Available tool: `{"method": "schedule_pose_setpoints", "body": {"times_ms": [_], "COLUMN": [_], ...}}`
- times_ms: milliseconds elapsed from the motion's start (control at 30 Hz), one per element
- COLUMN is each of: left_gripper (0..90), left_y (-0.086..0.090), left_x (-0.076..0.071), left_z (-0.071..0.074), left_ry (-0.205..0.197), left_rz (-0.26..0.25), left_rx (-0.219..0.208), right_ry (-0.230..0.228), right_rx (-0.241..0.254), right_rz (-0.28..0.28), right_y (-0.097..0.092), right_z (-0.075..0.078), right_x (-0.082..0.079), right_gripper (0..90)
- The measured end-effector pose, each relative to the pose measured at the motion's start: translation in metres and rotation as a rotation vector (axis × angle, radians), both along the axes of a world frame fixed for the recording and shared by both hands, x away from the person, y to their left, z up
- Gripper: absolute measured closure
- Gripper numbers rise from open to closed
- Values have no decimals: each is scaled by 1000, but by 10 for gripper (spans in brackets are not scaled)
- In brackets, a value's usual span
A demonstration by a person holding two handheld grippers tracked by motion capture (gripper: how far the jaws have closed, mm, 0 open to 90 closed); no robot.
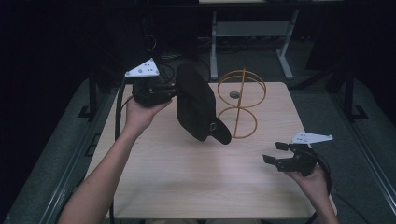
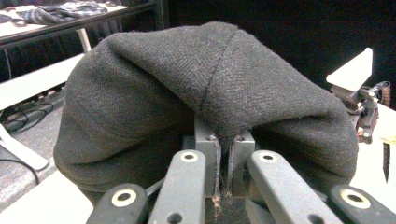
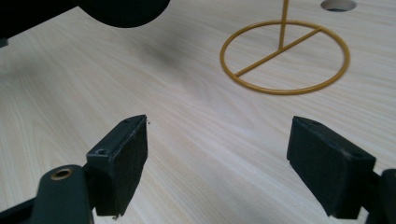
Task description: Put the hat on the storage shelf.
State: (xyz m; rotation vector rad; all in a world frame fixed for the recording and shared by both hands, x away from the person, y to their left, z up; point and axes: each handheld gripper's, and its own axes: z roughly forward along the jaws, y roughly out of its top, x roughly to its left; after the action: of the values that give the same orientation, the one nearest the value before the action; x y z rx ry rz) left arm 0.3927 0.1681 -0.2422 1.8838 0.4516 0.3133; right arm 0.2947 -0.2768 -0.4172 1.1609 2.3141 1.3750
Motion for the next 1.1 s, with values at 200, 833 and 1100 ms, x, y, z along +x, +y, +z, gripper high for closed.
{"method": "schedule_pose_setpoints", "body": {"times_ms": [200,833,1100], "left_gripper": [867,866,865], "left_y": [-13,-84,-126], "left_x": [19,65,84], "left_z": [7,51,54], "left_ry": [8,-3,14], "left_rz": [-21,-77,-100], "left_rx": [-13,57,96], "right_ry": [-1,-40,-37], "right_rx": [15,54,68], "right_rz": [-34,-107,-122], "right_y": [-10,-31,-36], "right_z": [0,3,3], "right_x": [0,-3,-3], "right_gripper": [203,202,202]}}
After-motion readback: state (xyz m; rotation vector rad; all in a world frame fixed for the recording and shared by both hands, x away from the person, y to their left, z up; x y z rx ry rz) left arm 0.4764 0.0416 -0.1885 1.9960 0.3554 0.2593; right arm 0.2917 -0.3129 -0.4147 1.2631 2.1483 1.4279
